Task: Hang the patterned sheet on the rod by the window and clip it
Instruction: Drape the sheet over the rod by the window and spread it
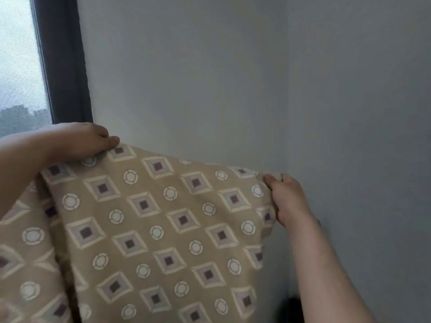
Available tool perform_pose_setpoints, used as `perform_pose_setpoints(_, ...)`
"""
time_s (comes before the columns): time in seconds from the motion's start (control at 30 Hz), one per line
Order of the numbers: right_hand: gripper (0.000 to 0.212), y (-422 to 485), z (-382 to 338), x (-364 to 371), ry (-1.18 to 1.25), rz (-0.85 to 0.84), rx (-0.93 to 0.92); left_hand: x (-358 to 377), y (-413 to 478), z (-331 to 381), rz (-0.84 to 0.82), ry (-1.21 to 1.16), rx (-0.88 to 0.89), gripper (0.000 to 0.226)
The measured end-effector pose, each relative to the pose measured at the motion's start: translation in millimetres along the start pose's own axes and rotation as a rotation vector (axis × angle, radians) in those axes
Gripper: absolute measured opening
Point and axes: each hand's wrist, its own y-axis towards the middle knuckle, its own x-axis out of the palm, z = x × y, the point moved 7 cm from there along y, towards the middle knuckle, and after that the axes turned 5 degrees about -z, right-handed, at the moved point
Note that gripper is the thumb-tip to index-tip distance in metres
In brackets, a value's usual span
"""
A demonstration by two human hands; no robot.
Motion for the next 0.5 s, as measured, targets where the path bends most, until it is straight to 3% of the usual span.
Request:
perform_pose_setpoints(0.07,0.018,2.9,20.0,-6.9,-0.041,0.031,0.022,-5.0,-0.3,6.9,0.018,-0.029,0.045,0.035)
perform_pose_setpoints(0.17,0.015,2.4,40.3,-19.6,0.178,0.081,0.114,-8.0,-4.8,14.1,0.004,-0.066,0.068,0.039)
perform_pose_setpoints(0.3,0.007,2.4,45.1,-38.3,0.213,0.222,0.073,-8.8,-9.3,23.3,-0.002,-0.087,0.071,0.041)
perform_pose_setpoints(0.4,0.010,-8.6,26.8,-21.3,0.411,-0.022,0.049,-10.5,-10.1,17.2,-0.004,-0.057,0.073,0.036)
perform_pose_setpoints(0.5,0.014,-41.1,-11.2,20.2,0.904,-0.536,0.099,-10.4,-11.1,11.3,0.005,-0.060,0.070,0.031)
